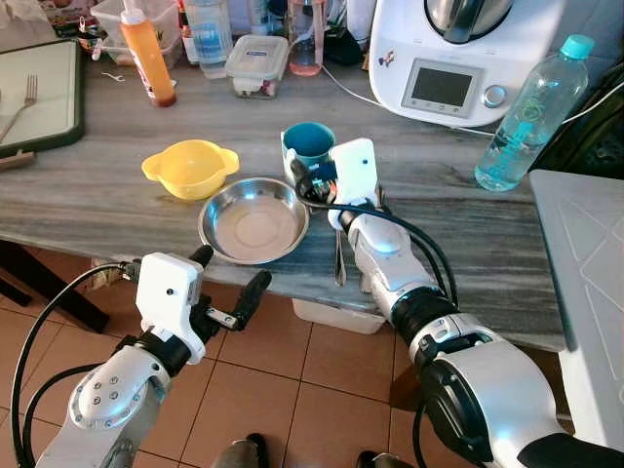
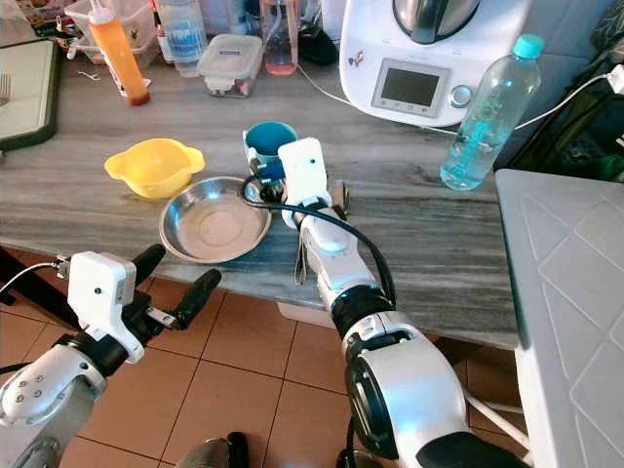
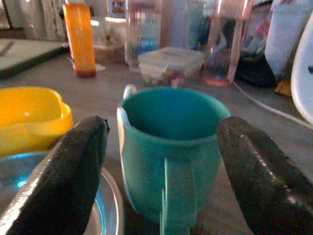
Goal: Setting the table
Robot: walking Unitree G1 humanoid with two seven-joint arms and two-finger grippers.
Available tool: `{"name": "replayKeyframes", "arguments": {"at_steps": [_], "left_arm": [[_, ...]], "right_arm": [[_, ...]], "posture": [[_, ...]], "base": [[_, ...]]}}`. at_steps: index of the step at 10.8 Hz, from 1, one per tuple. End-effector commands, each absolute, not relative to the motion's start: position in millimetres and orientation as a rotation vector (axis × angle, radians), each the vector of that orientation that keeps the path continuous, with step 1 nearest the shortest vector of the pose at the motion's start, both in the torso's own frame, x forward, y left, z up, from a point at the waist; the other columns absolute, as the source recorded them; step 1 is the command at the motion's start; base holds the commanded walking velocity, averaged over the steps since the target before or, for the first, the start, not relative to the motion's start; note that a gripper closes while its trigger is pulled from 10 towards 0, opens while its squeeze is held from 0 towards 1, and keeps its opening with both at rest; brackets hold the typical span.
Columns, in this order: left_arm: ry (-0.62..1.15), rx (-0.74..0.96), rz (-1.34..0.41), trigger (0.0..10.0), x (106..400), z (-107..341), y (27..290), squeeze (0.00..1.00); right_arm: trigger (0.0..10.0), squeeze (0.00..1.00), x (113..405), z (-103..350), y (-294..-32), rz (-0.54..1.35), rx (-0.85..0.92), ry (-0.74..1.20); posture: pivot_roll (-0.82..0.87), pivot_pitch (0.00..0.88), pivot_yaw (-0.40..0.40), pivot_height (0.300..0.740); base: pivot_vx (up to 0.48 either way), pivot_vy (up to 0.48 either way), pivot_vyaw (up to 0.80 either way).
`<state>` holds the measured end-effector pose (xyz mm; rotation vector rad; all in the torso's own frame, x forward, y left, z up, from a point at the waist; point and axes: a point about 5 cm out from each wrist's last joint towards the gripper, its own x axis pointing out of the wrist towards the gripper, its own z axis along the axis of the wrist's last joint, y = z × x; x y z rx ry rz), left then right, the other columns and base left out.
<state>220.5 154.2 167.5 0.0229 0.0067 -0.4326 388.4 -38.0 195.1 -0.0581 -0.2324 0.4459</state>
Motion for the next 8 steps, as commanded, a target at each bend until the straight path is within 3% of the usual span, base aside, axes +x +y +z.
{"name": "replayKeyframes", "arguments": {"at_steps": [1,4,8], "left_arm": [[0.013,0.028,-0.422,10.0,220.1,165.6,155.6,0.00],[0.011,0.028,-0.441,10.0,224.3,165.6,156.3,0.00],[-0.006,0.039,-0.468,10.0,234.0,164.2,157.4,0.00]], "right_arm": [[10.0,1.00,387.5,211.7,-32.6,0.467,-0.057,-0.315],[10.0,1.00,384.6,222.1,-42.7,0.455,-0.048,-0.400],[10.0,1.00,363.8,209.5,-77.9,0.389,-0.071,-0.463]], "posture": [[0.21,0.160,-0.010,0.740],[0.19,0.139,-0.004,0.740],[0.16,0.086,0.014,0.740]], "base": [[0.000,0.000,0.00],[0.000,0.000,0.00],[0.000,0.000,0.00]]}}
